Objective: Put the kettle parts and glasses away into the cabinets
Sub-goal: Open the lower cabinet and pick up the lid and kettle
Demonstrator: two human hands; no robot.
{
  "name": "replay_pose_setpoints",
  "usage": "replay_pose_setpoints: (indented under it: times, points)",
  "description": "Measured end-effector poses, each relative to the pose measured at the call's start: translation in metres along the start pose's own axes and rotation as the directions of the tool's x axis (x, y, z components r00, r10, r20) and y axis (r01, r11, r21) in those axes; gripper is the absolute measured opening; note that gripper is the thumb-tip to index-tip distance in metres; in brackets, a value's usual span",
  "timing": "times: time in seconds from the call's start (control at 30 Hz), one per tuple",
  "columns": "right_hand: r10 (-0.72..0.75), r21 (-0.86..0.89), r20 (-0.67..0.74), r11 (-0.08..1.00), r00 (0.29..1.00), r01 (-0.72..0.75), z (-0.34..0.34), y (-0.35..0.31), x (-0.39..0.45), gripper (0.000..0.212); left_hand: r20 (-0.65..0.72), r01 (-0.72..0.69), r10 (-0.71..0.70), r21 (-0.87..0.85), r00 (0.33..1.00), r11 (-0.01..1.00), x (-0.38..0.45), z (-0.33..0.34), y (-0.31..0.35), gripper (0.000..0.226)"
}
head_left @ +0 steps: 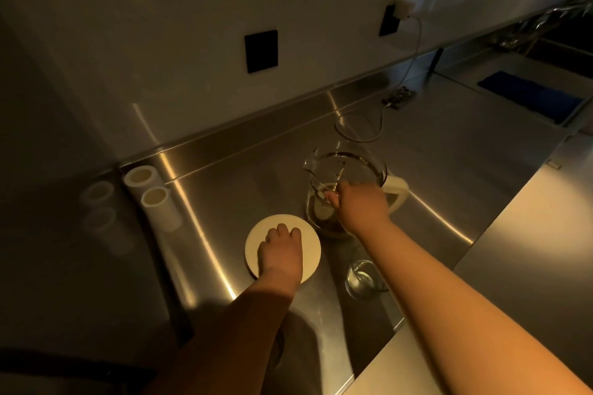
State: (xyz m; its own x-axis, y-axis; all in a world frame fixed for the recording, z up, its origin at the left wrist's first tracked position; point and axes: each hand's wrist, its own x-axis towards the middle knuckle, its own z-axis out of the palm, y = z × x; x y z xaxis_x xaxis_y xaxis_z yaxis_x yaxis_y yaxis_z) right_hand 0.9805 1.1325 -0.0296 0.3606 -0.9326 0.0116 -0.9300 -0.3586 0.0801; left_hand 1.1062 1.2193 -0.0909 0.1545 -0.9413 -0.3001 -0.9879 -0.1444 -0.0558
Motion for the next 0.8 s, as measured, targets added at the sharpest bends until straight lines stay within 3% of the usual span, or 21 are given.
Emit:
replay_pose_setpoints:
  times: [0.13,0.27,0.57,0.7,0.8]
  points:
    - [-0.125,0.291,-0.039,0.948,0.991,0.131,-0.002,0.029,-0.003,0.045,-0.008,0.003,-0.003,-0.006,1.000,1.000,0.000,0.001,0.000,0.060]
    - [-0.303,0.145,-0.068,0.940,0.951,0.309,0.002,0.064,-0.006,0.037,-0.009,0.007,-0.007,-0.008,1.000,1.000,-0.001,0.001,0.002,0.059]
    - [-0.103,0.143,-0.113,0.983,0.988,0.119,0.003,0.022,-0.004,0.036,-0.004,0.009,-0.009,0.002,1.000,1.000,-0.001,-0.001,0.001,0.060]
    - [-0.248,0.212,-0.144,0.938,0.958,0.275,0.005,0.043,-0.003,0.022,-0.009,0.000,0.000,-0.006,1.000,1.000,-0.001,0.000,0.002,0.061]
    - [-0.337,0.125,-0.037,0.933,0.941,0.338,0.002,0.055,0.002,0.023,-0.014,-0.008,0.008,-0.008,1.000,1.000,-0.001,0.001,0.003,0.059]
